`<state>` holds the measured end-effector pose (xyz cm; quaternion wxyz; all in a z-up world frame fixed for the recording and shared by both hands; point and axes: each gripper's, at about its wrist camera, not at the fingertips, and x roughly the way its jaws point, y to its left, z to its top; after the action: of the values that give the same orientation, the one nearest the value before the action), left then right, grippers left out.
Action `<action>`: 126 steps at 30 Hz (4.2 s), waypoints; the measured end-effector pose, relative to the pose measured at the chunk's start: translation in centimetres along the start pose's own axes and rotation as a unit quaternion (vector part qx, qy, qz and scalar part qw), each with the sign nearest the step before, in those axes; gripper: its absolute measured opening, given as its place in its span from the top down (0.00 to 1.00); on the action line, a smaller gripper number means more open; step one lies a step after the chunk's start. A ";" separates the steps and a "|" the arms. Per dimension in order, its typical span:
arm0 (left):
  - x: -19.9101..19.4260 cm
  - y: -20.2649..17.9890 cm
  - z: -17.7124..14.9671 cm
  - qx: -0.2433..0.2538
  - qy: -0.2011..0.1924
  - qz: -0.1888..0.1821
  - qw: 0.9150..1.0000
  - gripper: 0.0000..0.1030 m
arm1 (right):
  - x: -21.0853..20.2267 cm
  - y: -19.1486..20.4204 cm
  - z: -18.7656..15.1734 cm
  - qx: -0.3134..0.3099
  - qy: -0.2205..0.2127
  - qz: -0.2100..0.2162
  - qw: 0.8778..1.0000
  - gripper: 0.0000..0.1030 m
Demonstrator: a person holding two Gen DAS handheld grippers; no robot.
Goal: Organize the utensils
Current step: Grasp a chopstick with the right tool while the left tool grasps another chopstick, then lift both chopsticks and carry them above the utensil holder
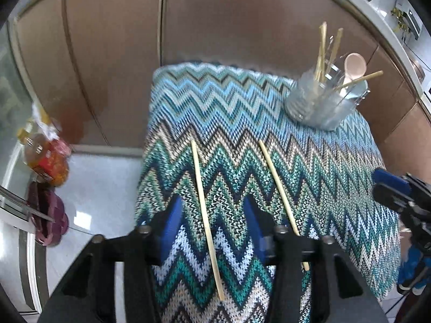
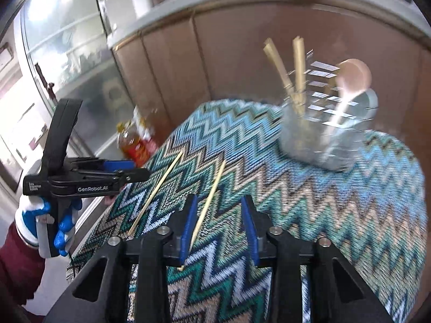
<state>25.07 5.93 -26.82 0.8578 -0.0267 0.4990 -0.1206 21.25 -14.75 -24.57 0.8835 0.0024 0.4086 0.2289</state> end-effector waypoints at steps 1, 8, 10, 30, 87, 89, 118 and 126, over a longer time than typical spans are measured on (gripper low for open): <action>0.8 0.2 0.3 0.001 0.014 -0.007 1.000 0.65 | 0.9 0.1 0.4 -0.001 0.009 0.006 1.000 0.74; 4.1 1.0 1.7 -0.001 0.072 -0.035 0.997 0.76 | 8.3 0.3 2.9 -0.001 0.085 0.036 0.996 0.84; 5.0 1.2 2.0 -0.006 0.093 -0.052 0.994 0.79 | 10.1 0.2 3.3 0.000 0.106 0.038 0.994 0.86; 5.4 2.1 3.3 -0.017 0.147 -0.071 0.986 0.84 | 17.3 -0.3 4.3 0.020 0.206 0.039 0.977 0.87; 5.6 1.9 3.1 -0.054 0.125 -0.006 0.991 0.83 | 9.2 0.1 3.5 0.011 0.128 0.064 0.990 0.95; 6.1 2.0 3.3 -0.055 0.129 -0.003 0.990 0.82 | 9.4 -0.1 3.4 0.015 0.128 0.066 0.990 0.95; 7.1 1.3 3.3 -0.060 0.109 -0.001 0.992 0.96 | 9.2 -1.0 2.9 0.028 0.109 0.076 0.991 0.94; 2.8 1.6 2.7 -0.063 0.074 -0.002 0.995 0.96 | 5.4 -0.9 2.7 0.029 0.067 0.067 0.995 0.95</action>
<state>29.04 6.63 -28.12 0.8148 -0.0728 0.5677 -0.0920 26.59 -12.84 -26.76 0.8365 0.0398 0.4723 0.2749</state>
